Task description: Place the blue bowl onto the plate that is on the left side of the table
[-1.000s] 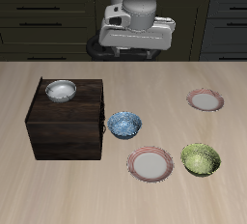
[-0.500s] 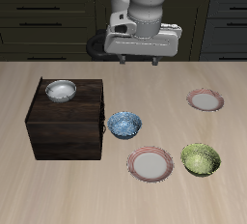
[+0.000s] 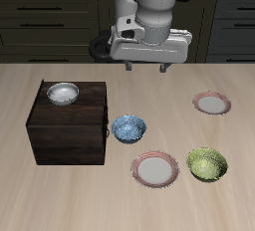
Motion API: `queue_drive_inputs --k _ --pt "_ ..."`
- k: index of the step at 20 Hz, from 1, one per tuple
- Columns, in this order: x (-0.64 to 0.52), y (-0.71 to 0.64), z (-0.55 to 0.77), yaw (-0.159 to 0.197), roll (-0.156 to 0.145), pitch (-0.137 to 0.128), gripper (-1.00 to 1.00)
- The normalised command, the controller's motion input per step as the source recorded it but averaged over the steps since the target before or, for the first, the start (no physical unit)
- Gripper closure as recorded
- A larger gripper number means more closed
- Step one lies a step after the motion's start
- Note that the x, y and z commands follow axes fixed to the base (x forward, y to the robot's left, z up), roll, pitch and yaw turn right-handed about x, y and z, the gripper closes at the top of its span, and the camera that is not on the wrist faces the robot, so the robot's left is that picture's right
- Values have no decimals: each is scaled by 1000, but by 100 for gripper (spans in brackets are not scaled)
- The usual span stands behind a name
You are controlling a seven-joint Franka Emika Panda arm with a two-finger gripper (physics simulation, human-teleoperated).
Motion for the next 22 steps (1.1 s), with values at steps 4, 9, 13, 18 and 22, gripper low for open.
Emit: queue_drive_inputs --k 4,9,13,18,22 --pt "173 0 42 0 -23 -38 -100" --pt "187 -44 6 -7 -25 4 -100" --pt "87 -23 -97 -19 -18 18 -100" --pt "-4 142 -215 12 22 18 -100" --pt "93 128 -209 26 3 -17 -100"
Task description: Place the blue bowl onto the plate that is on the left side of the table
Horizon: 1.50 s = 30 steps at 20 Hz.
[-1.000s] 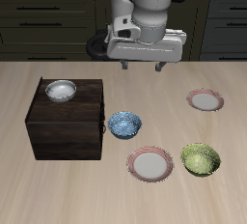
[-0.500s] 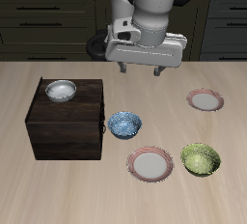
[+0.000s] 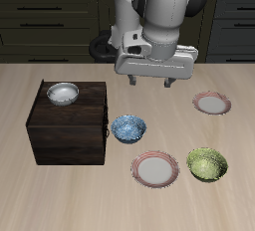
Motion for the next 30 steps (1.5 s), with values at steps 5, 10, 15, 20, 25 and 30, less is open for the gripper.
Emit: queue_drive_inputs --k 5,10,15,20,25,30 --pt "47 45 -287 -9 3 30 -100" --pt "-30 36 -318 -29 6 5 -100" --pt "-111 114 -280 -22 32 -12 -100" --pt "-73 -28 -183 7 -13 -30 -100" --pt "-30 -116 -173 -29 -10 -13 -100" --pt "-46 -64 -267 -2 -1 7 -100"
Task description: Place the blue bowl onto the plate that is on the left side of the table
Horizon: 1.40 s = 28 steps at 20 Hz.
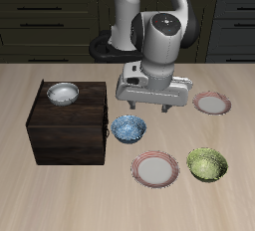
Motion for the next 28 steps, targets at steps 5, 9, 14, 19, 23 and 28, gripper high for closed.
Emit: queue_drive_inputs --k 5,9,14,19,23,28 --pt "-92 52 -296 -25 9 25 -100" --pt "-114 95 -309 -1 24 18 -100" --pt "-27 -6 -279 4 -4 17 -100" --pt "21 14 -302 -13 1 38 -100" --pt "-9 13 -209 0 -4 26 -100" --pt "22 -47 -394 -48 31 78 -100"
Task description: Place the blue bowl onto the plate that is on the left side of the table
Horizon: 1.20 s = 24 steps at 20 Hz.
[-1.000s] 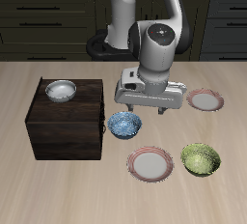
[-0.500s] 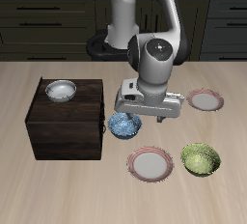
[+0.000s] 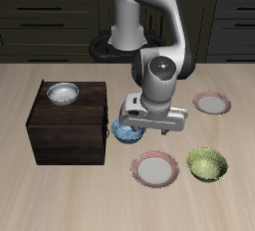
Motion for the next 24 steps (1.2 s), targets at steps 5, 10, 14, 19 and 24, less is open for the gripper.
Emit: queue_drive_inputs --k 5,10,14,19,24 --pt "20 -109 -303 -7 -23 73 100" --pt "-36 -105 -8 3 -33 13 100" --pt "-67 -105 208 30 -34 -3 100" --pt "-134 -43 565 49 -32 -85 100" --pt "-281 77 551 4 34 -78 100"
